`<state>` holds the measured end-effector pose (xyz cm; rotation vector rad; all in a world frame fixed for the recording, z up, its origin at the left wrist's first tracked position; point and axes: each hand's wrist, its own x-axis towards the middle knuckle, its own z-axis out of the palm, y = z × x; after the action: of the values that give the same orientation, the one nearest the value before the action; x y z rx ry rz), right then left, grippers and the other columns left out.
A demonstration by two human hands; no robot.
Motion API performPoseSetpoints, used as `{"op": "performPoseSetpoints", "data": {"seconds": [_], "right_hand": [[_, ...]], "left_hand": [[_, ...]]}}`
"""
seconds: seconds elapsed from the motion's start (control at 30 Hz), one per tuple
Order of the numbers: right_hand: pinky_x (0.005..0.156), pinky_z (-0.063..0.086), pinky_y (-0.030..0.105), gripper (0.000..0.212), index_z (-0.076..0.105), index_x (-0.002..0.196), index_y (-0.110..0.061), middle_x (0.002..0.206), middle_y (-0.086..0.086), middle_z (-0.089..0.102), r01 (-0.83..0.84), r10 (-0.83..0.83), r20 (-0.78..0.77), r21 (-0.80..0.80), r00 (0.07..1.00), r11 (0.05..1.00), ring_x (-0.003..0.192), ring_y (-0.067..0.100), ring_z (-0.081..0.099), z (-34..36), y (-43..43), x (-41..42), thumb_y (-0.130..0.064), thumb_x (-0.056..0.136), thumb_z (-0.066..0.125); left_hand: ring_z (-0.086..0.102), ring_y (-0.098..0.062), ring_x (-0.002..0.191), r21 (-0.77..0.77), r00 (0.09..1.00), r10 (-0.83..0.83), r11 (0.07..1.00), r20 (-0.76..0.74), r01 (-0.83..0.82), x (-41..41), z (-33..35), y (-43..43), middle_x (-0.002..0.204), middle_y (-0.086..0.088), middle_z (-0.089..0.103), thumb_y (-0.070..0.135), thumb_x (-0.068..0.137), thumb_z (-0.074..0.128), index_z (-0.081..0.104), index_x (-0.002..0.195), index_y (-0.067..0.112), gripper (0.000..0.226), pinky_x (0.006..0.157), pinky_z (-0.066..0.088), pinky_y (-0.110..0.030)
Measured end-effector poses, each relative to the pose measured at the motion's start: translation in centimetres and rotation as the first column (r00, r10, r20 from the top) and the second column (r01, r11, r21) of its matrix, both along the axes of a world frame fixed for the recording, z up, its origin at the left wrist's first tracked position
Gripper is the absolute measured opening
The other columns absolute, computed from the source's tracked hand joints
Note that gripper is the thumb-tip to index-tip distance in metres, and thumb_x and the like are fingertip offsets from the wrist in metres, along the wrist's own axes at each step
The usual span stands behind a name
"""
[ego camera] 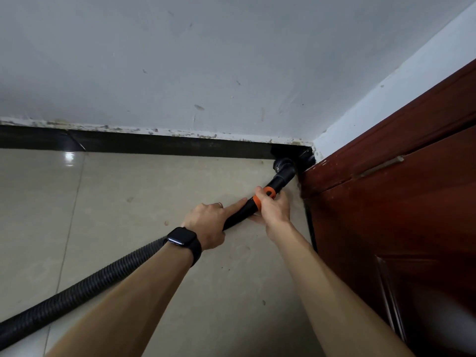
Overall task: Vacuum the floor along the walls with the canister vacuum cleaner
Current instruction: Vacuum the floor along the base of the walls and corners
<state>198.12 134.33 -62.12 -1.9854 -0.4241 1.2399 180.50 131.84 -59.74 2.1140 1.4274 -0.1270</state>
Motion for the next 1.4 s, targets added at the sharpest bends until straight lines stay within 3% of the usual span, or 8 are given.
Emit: {"op": "performPoseSetpoints", "data": {"seconds": [0.23, 0.4, 0.67, 0.9, 1.03, 1.13, 1.27, 1.4], "right_hand": [[0.069, 0.064, 0.056, 0.051, 0.056, 0.126, -0.019, 0.111, 0.010, 0.066, 0.045, -0.043, 0.078, -0.027, 0.996, 0.999, 0.099, 0.036, 0.071, 0.1, 0.9, 0.8, -0.030, 0.082, 0.081], [0.080, 0.063, 0.053, 0.073, 0.053, 0.125, -0.021, 0.109, 0.009, 0.070, 0.034, -0.023, 0.147, -0.069, 0.989, 0.997, 0.091, 0.032, 0.073, 0.1, 1.2, 0.2, -0.049, 0.062, 0.077], [0.086, 0.061, 0.054, 0.072, 0.040, 0.140, -0.015, 0.100, 0.003, 0.062, 0.087, -0.067, 0.161, -0.121, 0.985, 0.989, 0.096, 0.031, 0.070, 1.2, -1.3, -0.9, -0.037, 0.084, 0.080], [0.087, 0.062, 0.053, 0.070, 0.034, 0.142, -0.014, 0.094, 0.001, 0.056, 0.112, -0.090, 0.153, -0.147, 0.984, 0.983, 0.094, 0.031, 0.069, 2.3, -3.9, -1.9, -0.031, 0.090, 0.077], [0.071, 0.065, 0.046, 0.059, 0.033, 0.135, -0.016, 0.103, 0.007, 0.055, 0.161, -0.150, 0.080, -0.154, 0.985, 0.975, 0.084, 0.025, 0.065, 2.9, -5.6, -2.2, -0.024, 0.094, 0.074], [0.063, 0.065, 0.039, 0.066, 0.030, 0.145, -0.015, 0.106, 0.007, 0.054, 0.195, -0.189, 0.051, -0.141, 0.981, 0.971, 0.080, 0.023, 0.065, 3.2, -7.4, -2.3, -0.022, 0.095, 0.074], [0.074, 0.065, 0.044, 0.069, 0.029, 0.149, -0.013, 0.109, 0.008, 0.054, 0.231, -0.227, 0.039, -0.118, 0.973, 0.966, 0.069, 0.015, 0.059, 3.3, -9.0, -2.3, -0.023, 0.096, 0.073], [0.072, 0.065, 0.040, 0.067, 0.028, 0.149, -0.016, 0.103, 0.004, 0.052, 0.262, -0.264, -0.012, -0.103, 0.964, 0.960, 0.069, 0.015, 0.059, 3.3, -10.7, -2.9, -0.021, 0.098, 0.071]], "left_hand": [[0.060, -0.028, 0.094, -0.013, 0.999, -0.026, 1.000, 0.035, 0.027, 1.4, -0.2, 1.3, 0.107, -0.002, 0.059, 0.016, 0.091, 0.055, -0.001, 0.150, 0.057, 0.090, 0.078, 0.053, -0.037], [0.060, -0.029, 0.094, -0.051, 0.996, -0.025, 0.998, 0.081, 0.029, 1.0, 0.1, 1.7, 0.104, -0.003, 0.061, 0.015, 0.090, 0.055, 0.002, 0.149, 0.058, 0.090, 0.079, 0.052, -0.037], [0.060, -0.024, 0.090, -0.128, 0.991, -0.056, 0.989, 0.118, 0.071, -0.5, 0.5, 0.8, 0.090, 0.004, 0.057, 0.017, 0.086, 0.059, 0.007, 0.146, 0.064, 0.092, 0.074, 0.048, -0.031], [0.062, -0.023, 0.090, -0.118, 0.989, -0.119, 0.985, 0.085, 0.129, -1.3, 0.6, -0.6, 0.096, 0.003, 0.064, 0.015, 0.088, 0.060, 0.006, 0.146, 0.064, 0.092, 0.080, 0.052, -0.035], [0.062, -0.023, 0.087, -0.111, 0.983, -0.173, 0.978, 0.064, 0.179, -1.6, 0.5, -1.4, 0.087, 0.006, 0.059, 0.011, 0.086, 0.055, 0.009, 0.145, 0.065, 0.093, 0.078, 0.053, -0.037], [0.062, -0.024, 0.087, -0.106, 0.974, -0.223, 0.968, 0.046, 0.226, -1.4, 0.5, -2.3, 0.092, 0.002, 0.063, 0.009, 0.085, 0.053, 0.011, 0.146, 0.064, 0.092, 0.079, 0.054, -0.039], [0.062, -0.026, 0.091, -0.072, 0.964, -0.265, 0.962, -0.006, 0.264, -1.2, 0.4, -3.3, 0.100, -0.001, 0.061, 0.010, 0.088, 0.054, 0.015, 0.148, 0.060, 0.088, 0.081, 0.054, -0.039], [0.061, -0.026, 0.091, -0.056, 0.960, -0.279, 0.959, -0.033, 0.277, -1.6, 0.3, -4.7, 0.103, 0.001, 0.058, 0.011, 0.089, 0.054, 0.013, 0.148, 0.060, 0.087, 0.079, 0.054, -0.039]]}}
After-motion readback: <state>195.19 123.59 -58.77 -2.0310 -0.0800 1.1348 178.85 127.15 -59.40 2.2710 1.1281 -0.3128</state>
